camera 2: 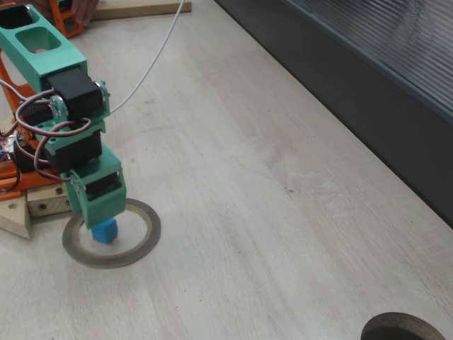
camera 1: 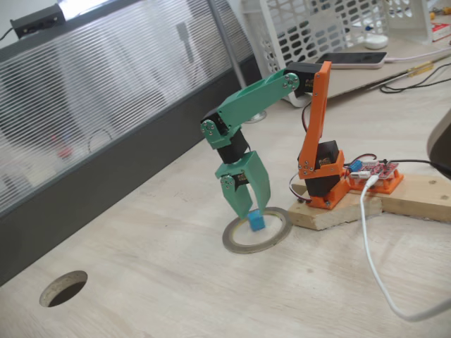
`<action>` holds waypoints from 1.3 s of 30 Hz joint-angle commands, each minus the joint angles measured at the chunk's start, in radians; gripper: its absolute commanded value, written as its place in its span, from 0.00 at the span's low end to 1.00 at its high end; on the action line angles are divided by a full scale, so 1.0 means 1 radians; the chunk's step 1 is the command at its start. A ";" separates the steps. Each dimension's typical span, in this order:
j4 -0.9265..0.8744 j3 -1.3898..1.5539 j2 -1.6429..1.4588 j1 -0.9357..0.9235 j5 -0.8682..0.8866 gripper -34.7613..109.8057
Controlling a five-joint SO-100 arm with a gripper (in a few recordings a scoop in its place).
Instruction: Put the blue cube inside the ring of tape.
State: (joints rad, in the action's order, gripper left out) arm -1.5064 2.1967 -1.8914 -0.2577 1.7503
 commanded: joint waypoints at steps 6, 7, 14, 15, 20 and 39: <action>-0.058 0.005 -0.020 -0.017 0.006 0.50; -0.058 0.003 -0.020 -0.017 0.006 0.50; -0.058 0.002 -0.034 -0.017 0.012 0.50; -0.060 0.002 -0.035 -0.017 0.012 0.50; -0.066 -0.006 -0.038 -0.009 0.006 0.50; -0.058 -0.207 -0.038 -0.015 0.008 0.24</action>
State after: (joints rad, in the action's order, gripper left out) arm -1.5570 2.0003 -1.8991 -0.2577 1.7503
